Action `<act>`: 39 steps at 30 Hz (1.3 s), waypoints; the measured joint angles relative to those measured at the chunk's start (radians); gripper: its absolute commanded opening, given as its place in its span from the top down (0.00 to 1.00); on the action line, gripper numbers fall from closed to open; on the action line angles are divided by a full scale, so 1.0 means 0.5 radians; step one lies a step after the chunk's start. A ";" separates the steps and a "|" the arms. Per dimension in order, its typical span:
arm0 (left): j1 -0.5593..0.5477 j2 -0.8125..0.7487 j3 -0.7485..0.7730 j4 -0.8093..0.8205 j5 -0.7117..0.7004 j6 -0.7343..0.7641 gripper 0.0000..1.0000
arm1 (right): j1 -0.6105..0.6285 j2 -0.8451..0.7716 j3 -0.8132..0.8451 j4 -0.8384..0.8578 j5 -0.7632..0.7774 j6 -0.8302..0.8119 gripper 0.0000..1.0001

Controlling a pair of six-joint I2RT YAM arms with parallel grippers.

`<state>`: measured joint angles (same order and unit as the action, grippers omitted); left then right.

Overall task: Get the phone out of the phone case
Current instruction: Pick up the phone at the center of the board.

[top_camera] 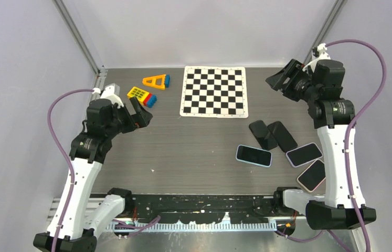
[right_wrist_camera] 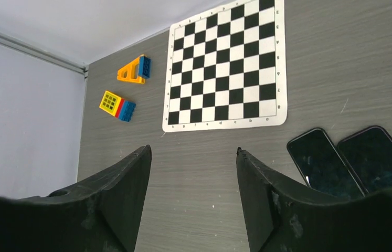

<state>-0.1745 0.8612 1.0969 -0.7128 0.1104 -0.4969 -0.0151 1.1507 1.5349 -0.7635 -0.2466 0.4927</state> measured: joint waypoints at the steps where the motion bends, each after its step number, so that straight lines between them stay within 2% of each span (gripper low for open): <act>1: 0.000 -0.001 -0.014 -0.002 0.002 -0.006 0.00 | 0.000 0.000 -0.034 0.008 0.001 0.008 0.31; 8: 0.000 0.008 -0.047 -0.030 -0.037 -0.107 0.00 | 0.000 -0.037 -0.294 0.091 0.117 0.083 0.24; 15: 0.001 0.063 -0.164 -0.143 -0.231 -0.301 0.00 | 0.000 -0.077 -0.622 0.107 0.275 0.188 0.20; 16: 0.002 0.060 -0.206 -0.137 -0.195 -0.282 0.00 | 0.000 -0.075 -0.653 0.096 0.282 0.197 0.13; 18: 0.002 0.049 -0.291 -0.105 -0.074 -0.230 0.00 | 0.000 -0.069 -0.694 0.071 0.289 0.214 0.10; 23: 0.004 0.025 -0.495 0.042 0.385 -0.075 0.00 | 0.024 -0.067 -0.868 0.030 0.428 0.237 0.09; 27: 0.004 0.048 -0.502 0.101 0.591 0.018 0.00 | 0.146 -0.066 -1.031 -0.066 0.645 0.298 0.09; 33: 0.004 0.061 -0.501 0.144 0.689 0.073 0.00 | 0.298 -0.047 -1.286 -0.105 0.841 0.436 0.09; 39: 0.004 0.056 -0.501 0.146 0.698 0.079 0.00 | 0.181 -0.008 -1.545 0.040 0.857 0.420 0.09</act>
<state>-0.1726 0.8894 0.8463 -0.6399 0.4595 -0.4576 0.0753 1.1465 0.7624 -0.7437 0.1818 0.7029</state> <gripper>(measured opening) 0.994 0.912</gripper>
